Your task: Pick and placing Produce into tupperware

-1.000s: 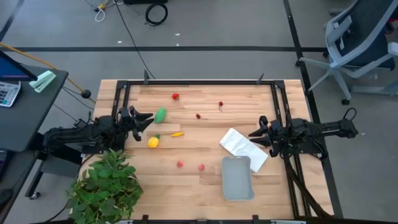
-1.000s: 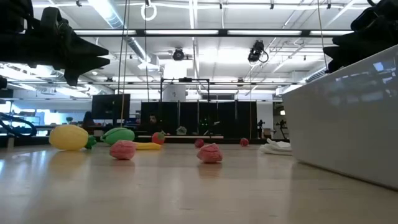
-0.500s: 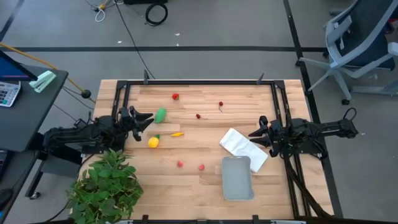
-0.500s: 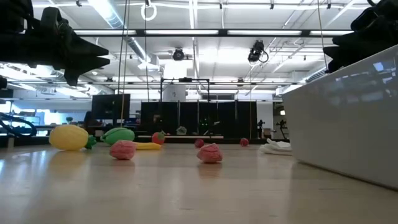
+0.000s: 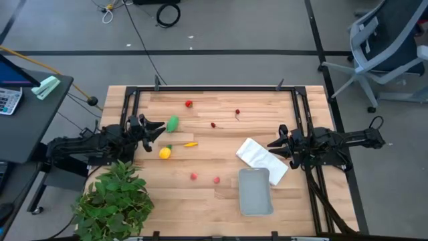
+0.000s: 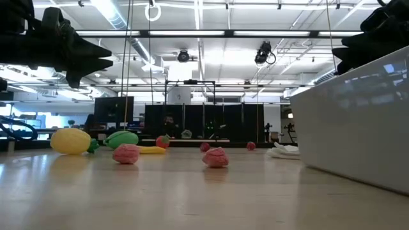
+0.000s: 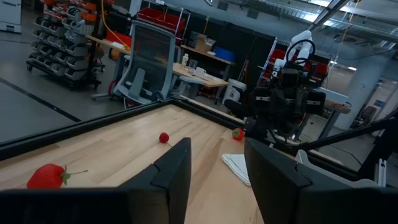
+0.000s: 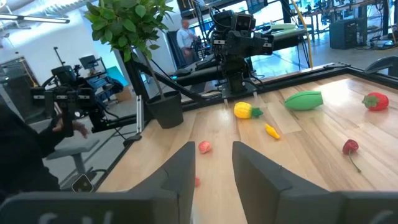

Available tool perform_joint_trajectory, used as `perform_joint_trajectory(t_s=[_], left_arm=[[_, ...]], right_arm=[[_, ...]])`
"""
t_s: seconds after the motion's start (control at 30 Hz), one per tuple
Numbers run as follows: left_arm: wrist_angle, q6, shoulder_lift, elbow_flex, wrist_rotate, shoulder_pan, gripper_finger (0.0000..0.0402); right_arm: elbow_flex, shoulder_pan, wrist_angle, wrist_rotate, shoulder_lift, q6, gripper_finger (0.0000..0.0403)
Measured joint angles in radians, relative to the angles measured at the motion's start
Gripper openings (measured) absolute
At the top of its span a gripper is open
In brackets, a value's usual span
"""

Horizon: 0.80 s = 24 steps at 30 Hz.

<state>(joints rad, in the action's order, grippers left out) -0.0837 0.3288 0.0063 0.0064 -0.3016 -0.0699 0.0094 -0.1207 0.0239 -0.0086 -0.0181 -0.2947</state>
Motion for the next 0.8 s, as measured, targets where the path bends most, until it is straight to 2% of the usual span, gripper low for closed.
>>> perform_joint_trajectory(t_s=[0.23, 0.37, 0.5, 0.63, 0.7, 0.8], left_arm=[[-0.003, -0.001, 0.000, 0.000, 0.000, 0.000, 0.0149], [-0.084, -0.002, 0.000, 0.000, -0.067, -0.001, 0.0152], [-0.151, -0.016, 0.000, 0.000, -0.090, -0.001, 0.0156], [-0.218, -0.192, -0.001, 0.000, -0.176, -0.001, 0.0151], [-0.214, -0.234, 0.000, 0.000, -0.185, -0.001, 0.0147], [-0.221, -0.291, 0.004, 0.000, -0.185, -0.001, 0.0139]], right_arm=[[0.002, 0.000, 0.003, 0.001, 0.000, 0.059, 0.0114], [0.002, 0.000, 0.055, 0.011, 0.000, 0.070, 0.0114], [0.003, 0.000, 0.101, 0.028, 0.000, 0.111, 0.0114], [0.003, 0.001, 0.170, 0.080, 0.000, 0.247, 0.0114], [0.004, 0.001, 0.228, 0.082, 0.000, 0.320, 0.0114], [0.005, 0.000, 0.302, 0.081, 0.000, 0.309, 0.0114]])
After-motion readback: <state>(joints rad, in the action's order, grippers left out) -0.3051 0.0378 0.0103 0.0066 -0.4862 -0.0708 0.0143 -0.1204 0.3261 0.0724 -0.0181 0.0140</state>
